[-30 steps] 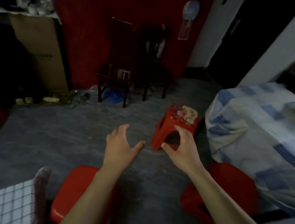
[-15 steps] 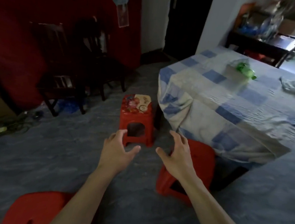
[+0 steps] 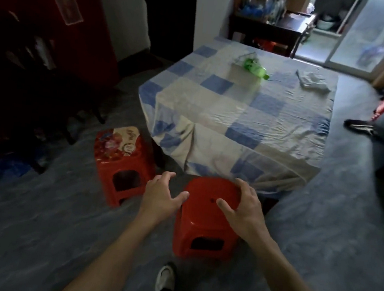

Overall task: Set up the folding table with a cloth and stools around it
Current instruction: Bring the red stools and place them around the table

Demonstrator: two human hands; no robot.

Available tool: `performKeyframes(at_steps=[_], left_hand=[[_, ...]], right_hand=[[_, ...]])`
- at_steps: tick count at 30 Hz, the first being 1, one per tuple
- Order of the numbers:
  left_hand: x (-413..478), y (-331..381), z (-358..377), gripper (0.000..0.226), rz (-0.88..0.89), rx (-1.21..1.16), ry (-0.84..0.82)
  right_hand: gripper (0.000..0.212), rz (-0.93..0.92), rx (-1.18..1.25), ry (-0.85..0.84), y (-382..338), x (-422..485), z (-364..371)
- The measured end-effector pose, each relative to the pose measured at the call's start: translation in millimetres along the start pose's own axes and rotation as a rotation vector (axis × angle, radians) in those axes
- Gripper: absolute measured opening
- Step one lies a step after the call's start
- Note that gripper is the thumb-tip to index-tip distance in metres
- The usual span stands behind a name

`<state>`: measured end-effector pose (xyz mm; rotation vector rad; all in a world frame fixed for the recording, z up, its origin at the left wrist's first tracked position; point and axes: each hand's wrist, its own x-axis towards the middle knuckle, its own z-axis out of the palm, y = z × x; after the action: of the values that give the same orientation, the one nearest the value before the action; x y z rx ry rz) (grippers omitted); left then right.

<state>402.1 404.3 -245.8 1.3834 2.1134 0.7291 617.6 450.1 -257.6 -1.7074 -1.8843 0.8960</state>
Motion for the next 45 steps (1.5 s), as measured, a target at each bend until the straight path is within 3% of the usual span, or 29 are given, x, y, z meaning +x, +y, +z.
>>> performKeyframes(at_steps=[11, 28, 32, 38, 45], left_hand=[[145, -11, 55, 0.074, 0.045, 0.07, -0.135], [246, -86, 201, 0.075, -0.015, 0.206, -0.319], [265, -117, 243, 0.074, 0.08, 0.179, -0.358], [296, -182, 312, 0.064, 0.279, 0.198, -0.341], [312, -214, 353, 0.088, 0.168, 0.385, -0.436]], right_hand=[[0.079, 0.112, -0.21, -0.022, 24, 111, 20], [0.076, 0.292, -0.085, -0.137, 175, 205, 112], [0.071, 0.272, -0.006, -0.149, 223, 218, 145], [0.082, 0.353, 0.034, -0.174, 294, 225, 210], [0.108, 0.46, -0.138, -0.205, 318, 223, 249]])
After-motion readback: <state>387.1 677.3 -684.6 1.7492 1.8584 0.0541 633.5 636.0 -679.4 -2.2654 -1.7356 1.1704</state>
